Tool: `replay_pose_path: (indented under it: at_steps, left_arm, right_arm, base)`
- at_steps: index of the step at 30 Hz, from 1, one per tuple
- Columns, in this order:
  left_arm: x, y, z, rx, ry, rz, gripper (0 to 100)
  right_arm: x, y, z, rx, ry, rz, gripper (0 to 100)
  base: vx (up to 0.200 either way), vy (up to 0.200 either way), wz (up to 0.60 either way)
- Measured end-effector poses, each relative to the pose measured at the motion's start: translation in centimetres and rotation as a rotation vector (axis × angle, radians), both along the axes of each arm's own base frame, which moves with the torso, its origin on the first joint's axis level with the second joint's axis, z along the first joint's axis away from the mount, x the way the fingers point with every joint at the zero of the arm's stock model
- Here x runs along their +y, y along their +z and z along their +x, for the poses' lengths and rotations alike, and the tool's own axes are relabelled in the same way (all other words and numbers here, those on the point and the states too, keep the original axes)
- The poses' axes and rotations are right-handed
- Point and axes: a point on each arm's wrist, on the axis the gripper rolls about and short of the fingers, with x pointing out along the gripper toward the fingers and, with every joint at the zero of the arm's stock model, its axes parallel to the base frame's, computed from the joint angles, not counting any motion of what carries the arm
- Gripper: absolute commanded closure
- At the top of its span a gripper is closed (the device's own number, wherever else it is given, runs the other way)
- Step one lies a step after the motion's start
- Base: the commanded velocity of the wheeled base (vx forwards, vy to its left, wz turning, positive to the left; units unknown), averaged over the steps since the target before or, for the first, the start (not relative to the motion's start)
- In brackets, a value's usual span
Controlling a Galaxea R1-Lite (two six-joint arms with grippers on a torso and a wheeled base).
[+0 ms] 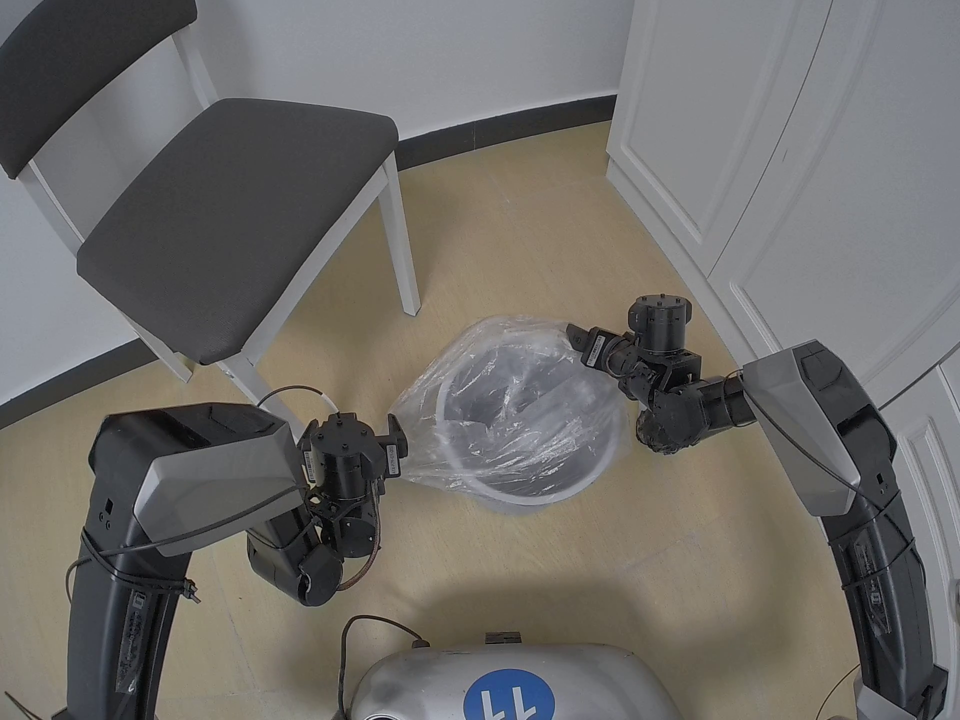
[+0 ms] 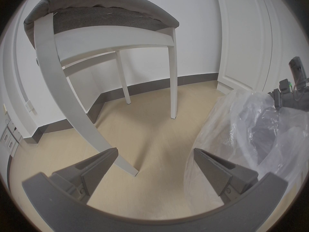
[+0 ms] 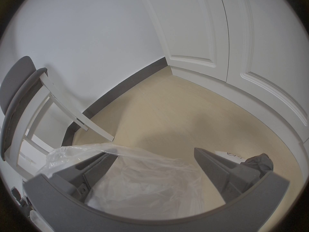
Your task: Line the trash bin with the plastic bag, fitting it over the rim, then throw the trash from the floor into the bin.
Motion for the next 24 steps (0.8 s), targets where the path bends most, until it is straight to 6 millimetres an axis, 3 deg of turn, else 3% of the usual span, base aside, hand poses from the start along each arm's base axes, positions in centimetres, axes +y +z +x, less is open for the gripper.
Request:
replay_pose_path:
  at_steps: [11,18,24]
  left_arm:
    - [-0.1,-0.6,-0.4,0.020,-0.007,0.010,0]
    - [-0.2,-0.2,-1.6,0.036,-0.026,0.025,0]
    - [-0.2,1.3,-2.7,0.030,-0.050,0.033,0]
  right_arm:
    - [-0.4,-0.4,-0.6,0.071,0.002,-0.047,0]
    - [-0.5,-1.1,-3.3,0.216,0.050,-0.195,0]
    - [-0.2,-0.4,-4.9,0.229,0.093,-0.281,0]
  base:
    - [0.000,0.000,0.00]
    - [0.000,0.000,0.00]
    - [0.000,0.000,0.00]
